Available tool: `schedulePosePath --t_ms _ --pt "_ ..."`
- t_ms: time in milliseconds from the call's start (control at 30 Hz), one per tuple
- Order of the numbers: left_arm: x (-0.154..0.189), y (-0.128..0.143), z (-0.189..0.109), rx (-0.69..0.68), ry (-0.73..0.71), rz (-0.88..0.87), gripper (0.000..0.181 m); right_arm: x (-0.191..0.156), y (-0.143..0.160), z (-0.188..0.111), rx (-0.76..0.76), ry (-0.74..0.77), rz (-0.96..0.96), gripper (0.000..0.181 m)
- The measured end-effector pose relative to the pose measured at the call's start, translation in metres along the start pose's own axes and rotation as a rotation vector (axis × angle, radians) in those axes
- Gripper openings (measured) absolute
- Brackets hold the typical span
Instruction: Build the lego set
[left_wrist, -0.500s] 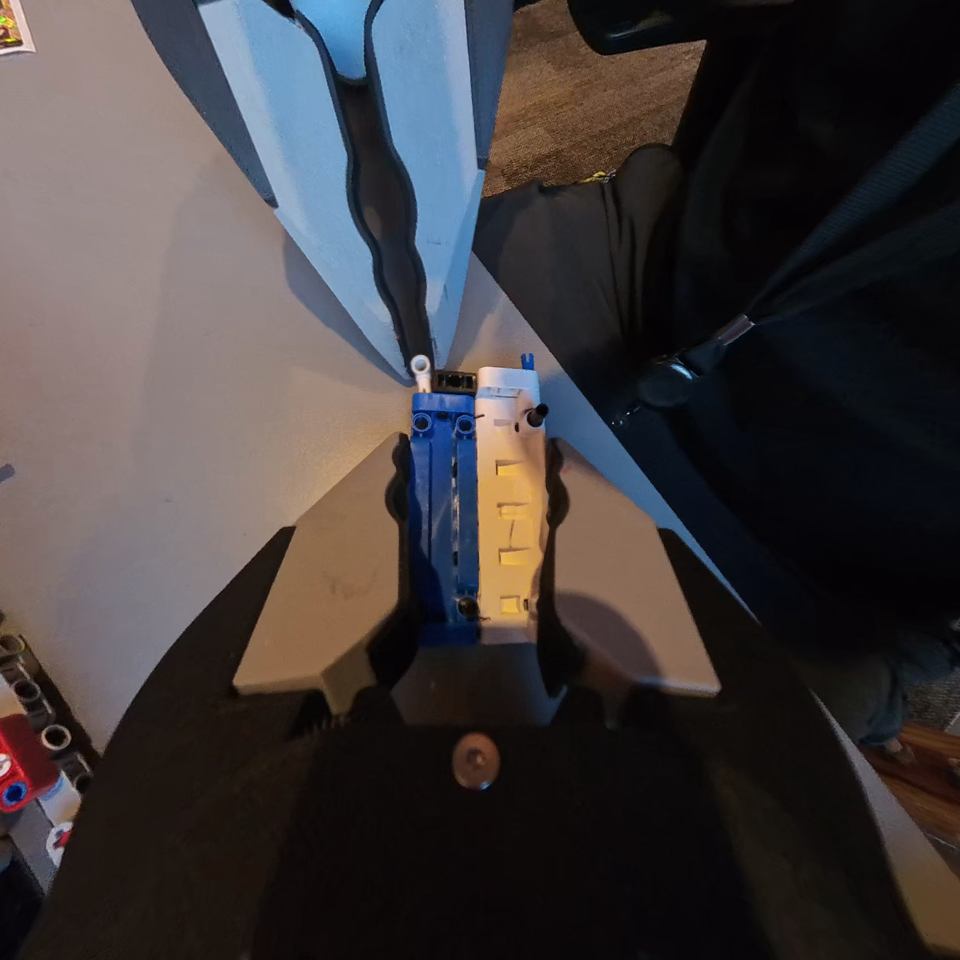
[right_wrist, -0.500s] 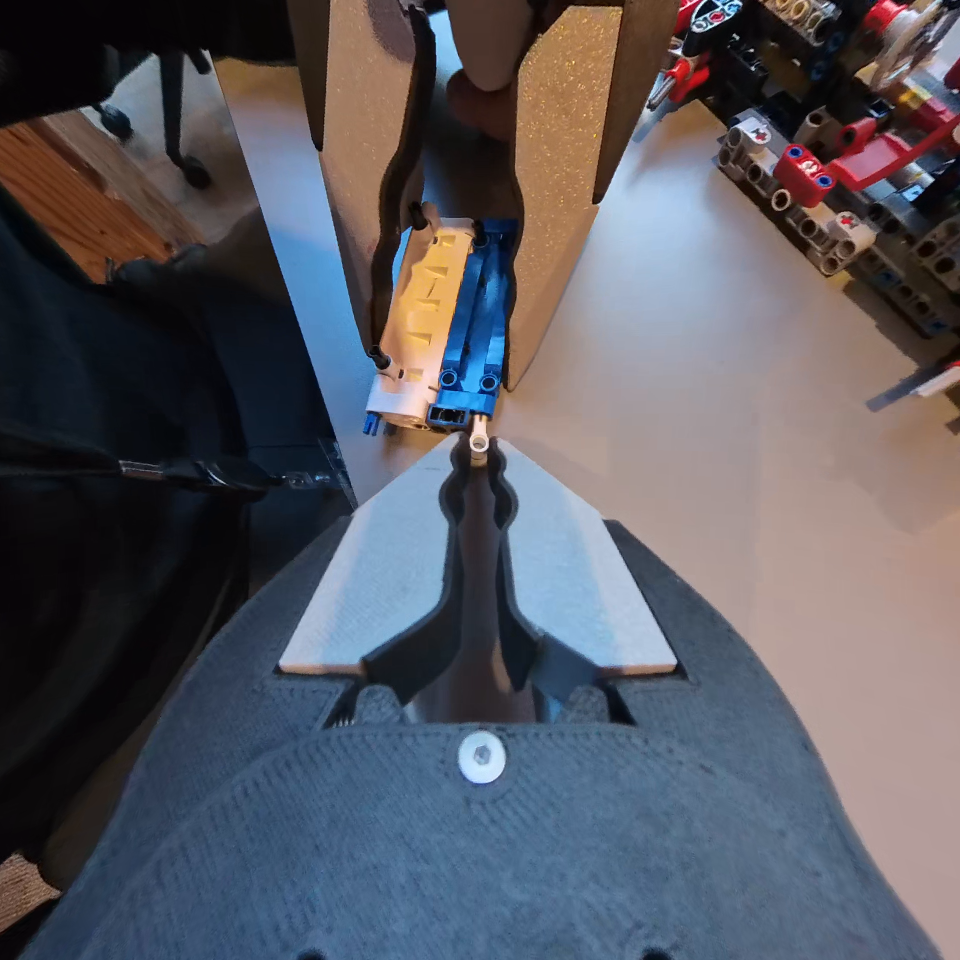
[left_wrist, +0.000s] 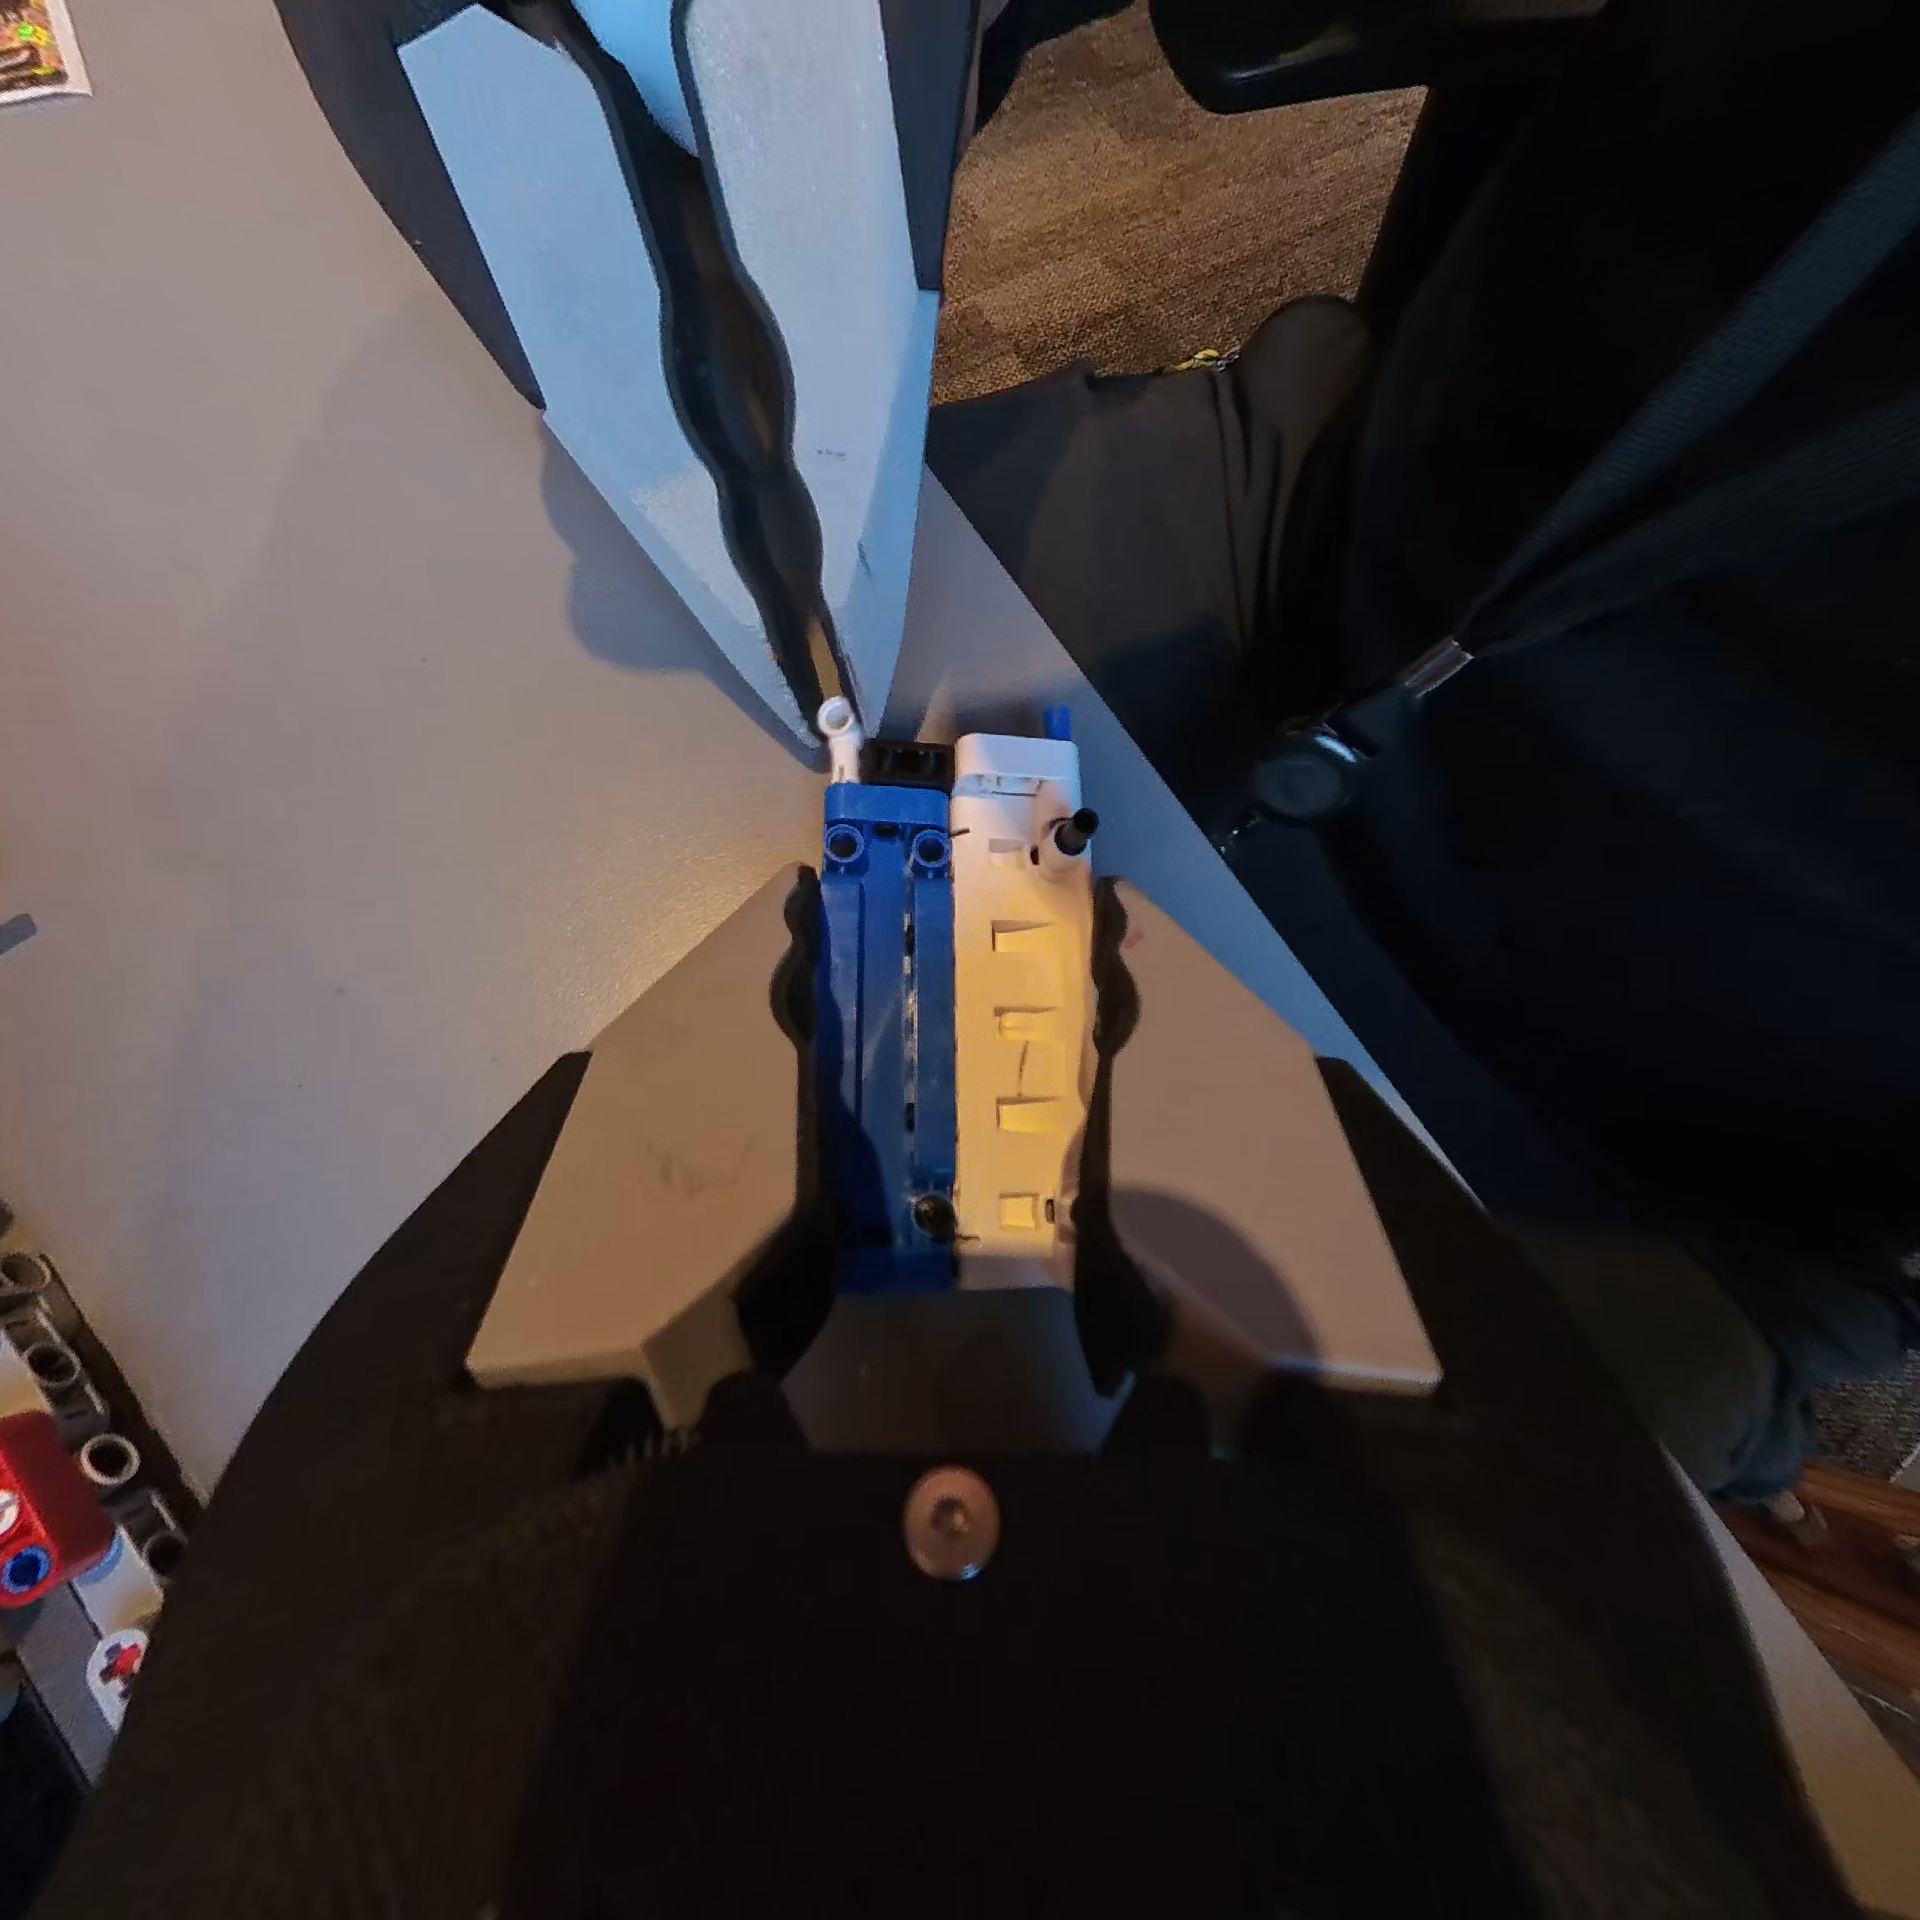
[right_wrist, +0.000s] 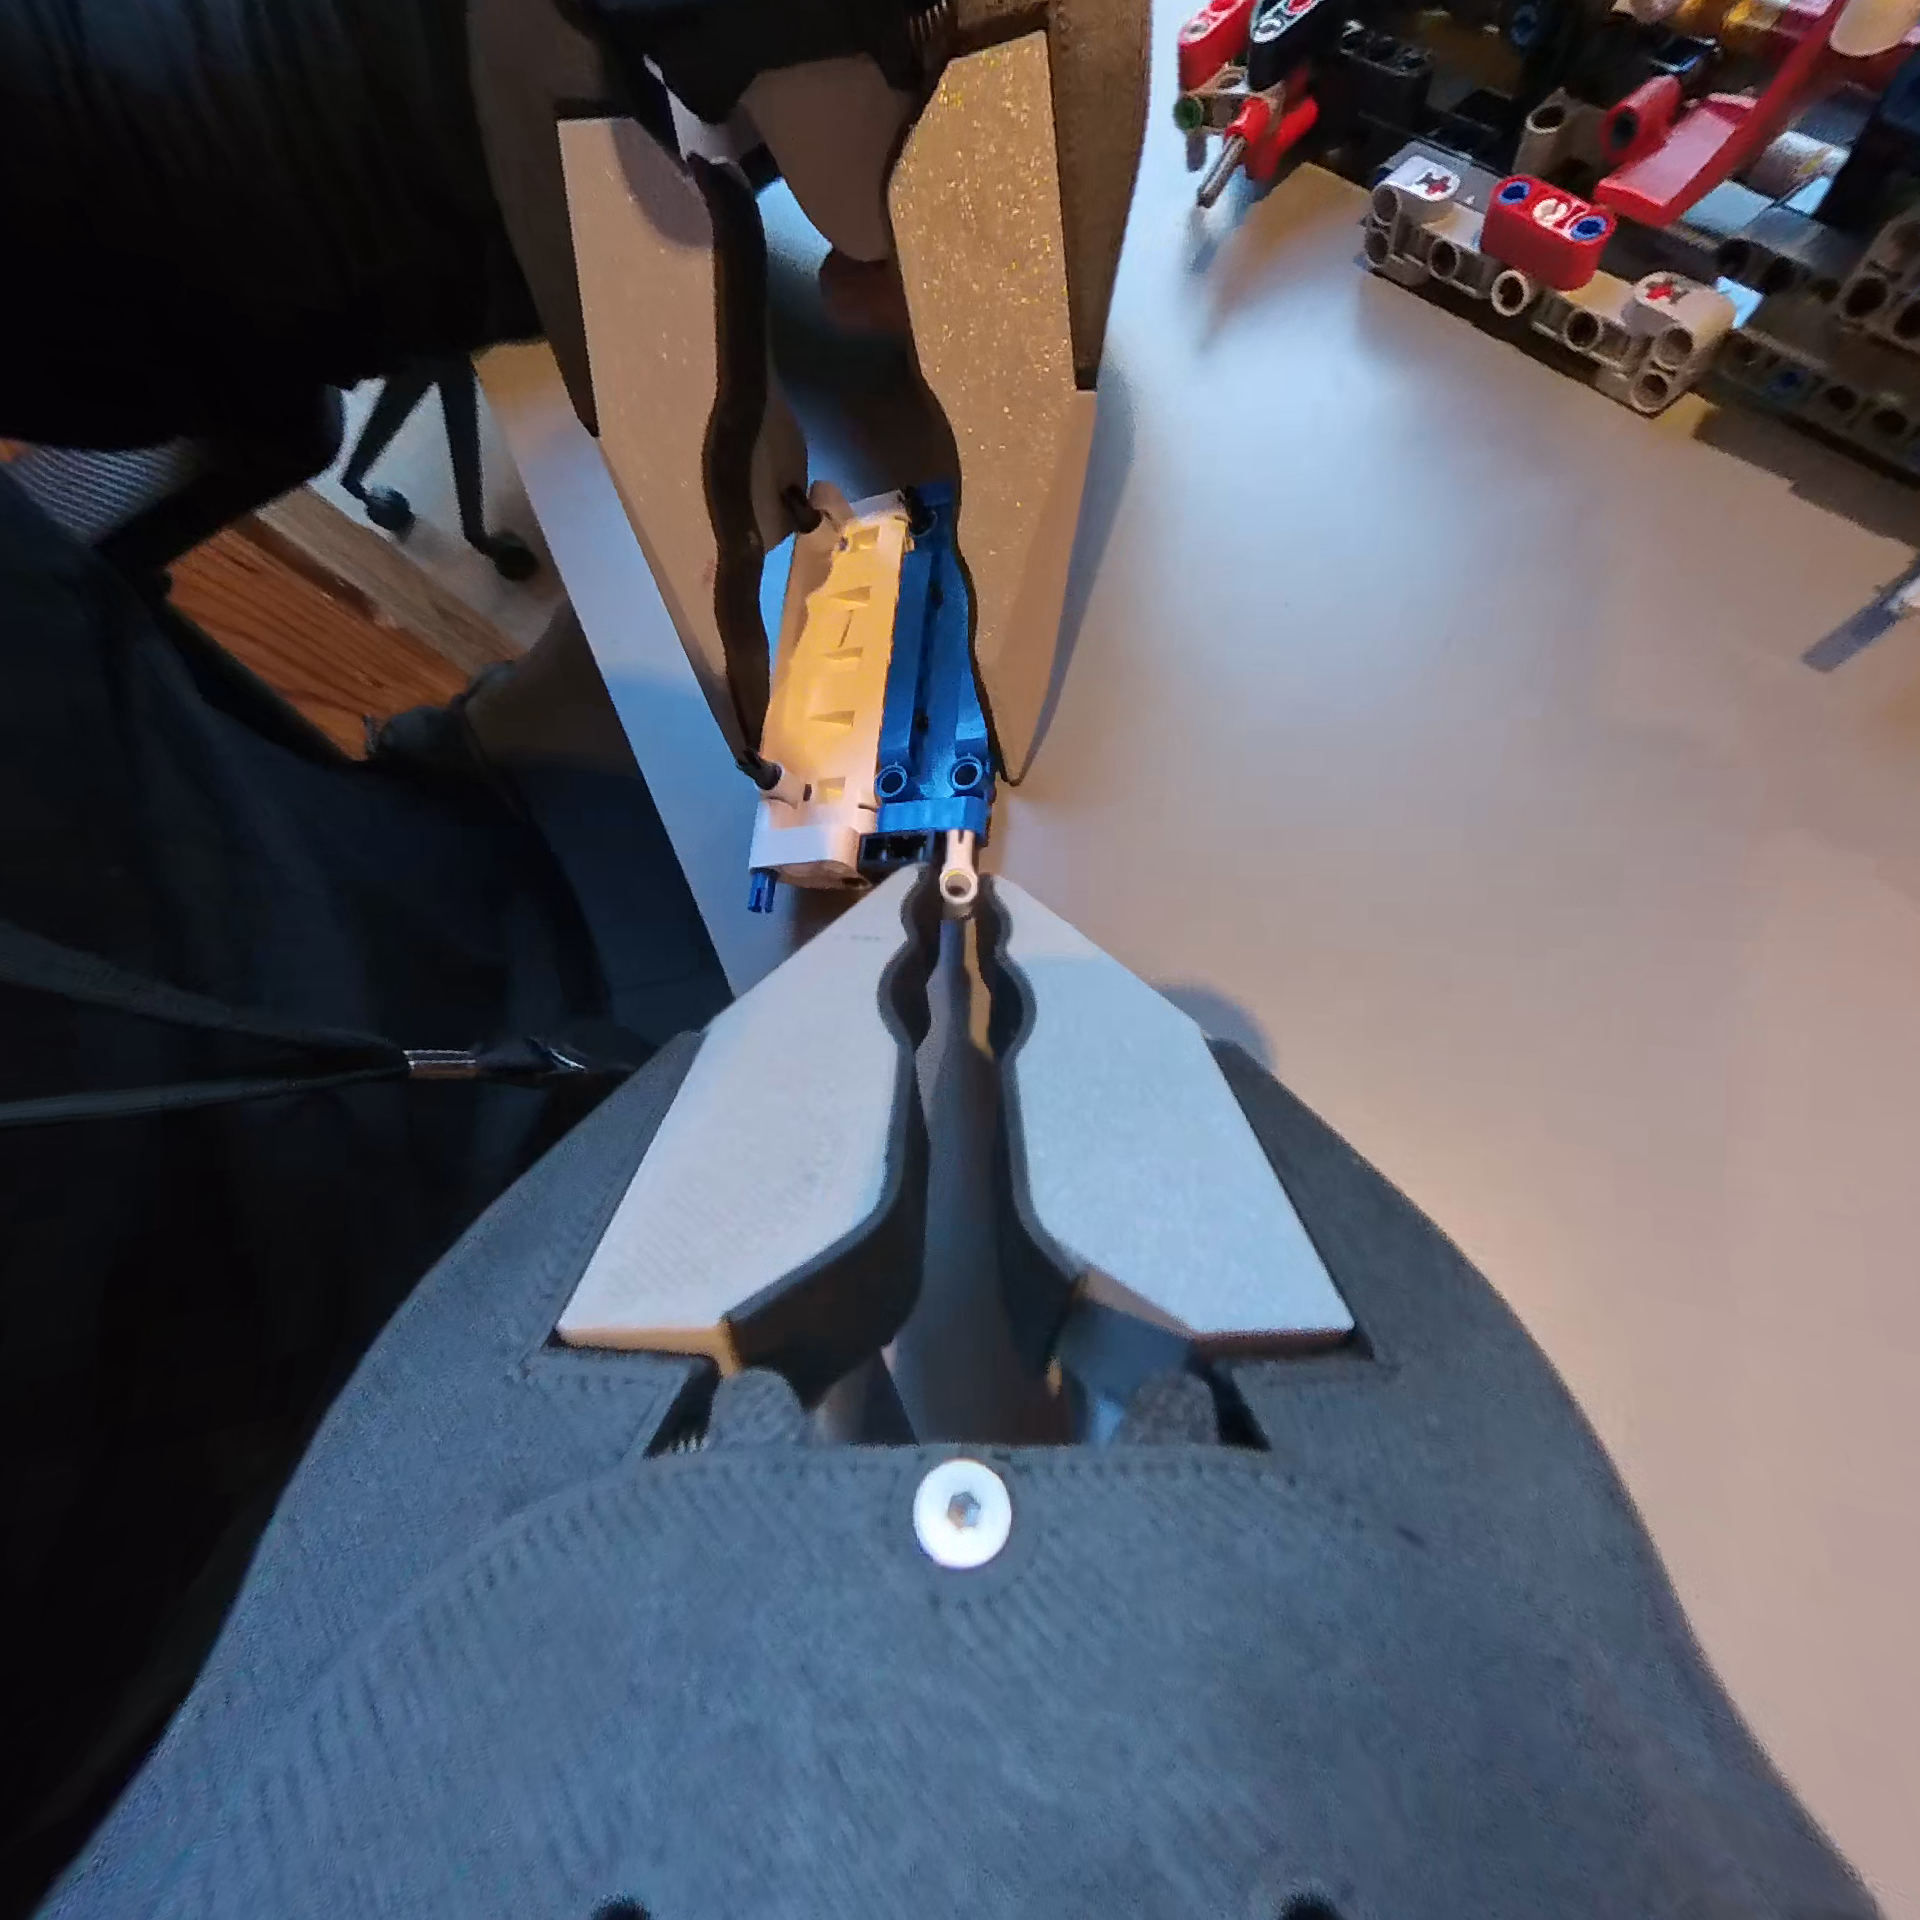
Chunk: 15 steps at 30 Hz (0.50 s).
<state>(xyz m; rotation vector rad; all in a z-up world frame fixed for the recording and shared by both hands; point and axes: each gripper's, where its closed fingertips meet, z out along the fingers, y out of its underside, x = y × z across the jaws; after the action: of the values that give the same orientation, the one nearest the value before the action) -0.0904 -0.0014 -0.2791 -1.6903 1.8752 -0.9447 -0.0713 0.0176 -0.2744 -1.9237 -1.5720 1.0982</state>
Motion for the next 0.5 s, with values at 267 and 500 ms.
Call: schedulePosePath --t_ms 267,500 --pt "-0.0003 0.0001 -0.0001 0.000 -0.005 0.002 0.050 0.0004 -0.0004 0.0006 -0.001 -0.037 0.063 0.004" --pt "-0.0004 0.0001 -0.0003 -0.001 -0.006 -0.001 0.051 0.0001 0.0012 0.0010 -0.019 -0.084 0.142 0.004"
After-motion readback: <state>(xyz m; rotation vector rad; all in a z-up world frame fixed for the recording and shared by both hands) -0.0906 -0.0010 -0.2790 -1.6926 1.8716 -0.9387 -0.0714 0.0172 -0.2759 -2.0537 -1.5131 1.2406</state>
